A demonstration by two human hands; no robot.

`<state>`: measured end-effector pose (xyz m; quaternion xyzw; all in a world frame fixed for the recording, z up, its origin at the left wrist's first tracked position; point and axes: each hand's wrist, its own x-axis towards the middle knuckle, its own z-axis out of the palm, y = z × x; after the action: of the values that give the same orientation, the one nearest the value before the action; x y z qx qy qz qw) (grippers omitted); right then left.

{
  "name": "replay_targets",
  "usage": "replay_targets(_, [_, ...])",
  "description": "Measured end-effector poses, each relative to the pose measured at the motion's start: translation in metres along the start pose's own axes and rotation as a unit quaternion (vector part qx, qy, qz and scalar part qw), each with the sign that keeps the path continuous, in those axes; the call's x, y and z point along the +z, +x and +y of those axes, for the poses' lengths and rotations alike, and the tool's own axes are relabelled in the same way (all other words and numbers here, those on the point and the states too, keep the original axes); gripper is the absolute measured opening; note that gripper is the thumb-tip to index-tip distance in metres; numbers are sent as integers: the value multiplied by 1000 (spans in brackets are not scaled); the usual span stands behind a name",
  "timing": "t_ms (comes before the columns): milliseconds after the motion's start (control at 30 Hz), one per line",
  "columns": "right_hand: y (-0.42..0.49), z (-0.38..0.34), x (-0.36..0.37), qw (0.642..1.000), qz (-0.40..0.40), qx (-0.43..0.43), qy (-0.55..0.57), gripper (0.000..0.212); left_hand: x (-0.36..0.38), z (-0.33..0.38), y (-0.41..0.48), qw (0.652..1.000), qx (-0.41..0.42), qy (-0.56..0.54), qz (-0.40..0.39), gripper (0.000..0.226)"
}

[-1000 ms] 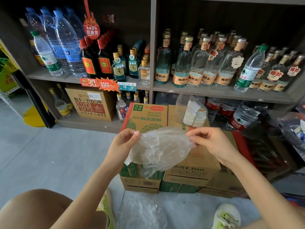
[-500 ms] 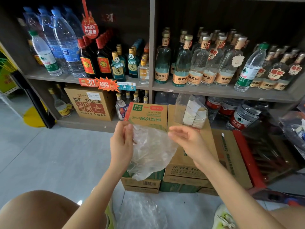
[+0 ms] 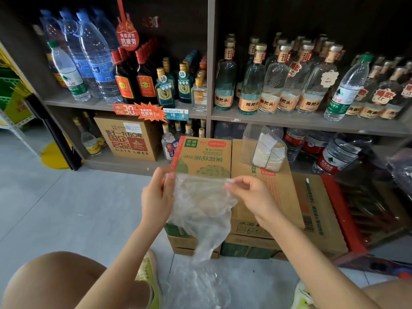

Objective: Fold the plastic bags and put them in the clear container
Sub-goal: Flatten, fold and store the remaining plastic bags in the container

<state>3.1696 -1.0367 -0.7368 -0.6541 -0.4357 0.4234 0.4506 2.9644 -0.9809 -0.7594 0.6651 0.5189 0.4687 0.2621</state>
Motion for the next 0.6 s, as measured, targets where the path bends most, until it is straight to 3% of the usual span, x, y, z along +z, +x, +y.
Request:
replay_targets(67, [-2, -3, -5, 998, 31, -45, 19, 6, -2, -9, -2, 997, 24, 66, -27, 16])
replay_targets(167, [-4, -10, -13, 988, 65, -134, -39, 12, -8, -12, 1, 992, 8, 117, -43, 16])
replay_targets(267, [-6, -18, -16, 975, 41, -193, -107, 8, -11, 1, 6, 991, 46, 127, -15, 13])
replay_targets(367, [-5, -26, -10, 967, 4, -205, -151, 7, 8, 37, 2, 985, 46, 40, -159, 49])
replay_targets(433, [-5, -31, -9, 968, -1, -204, -145, 10, 26, 52, -4, 972, 26, -40, -231, 47])
replay_targets(600, [-12, -14, -26, 990, 47, -131, 3, 16, 50, 53, -8, 975, -38, -130, -179, 16])
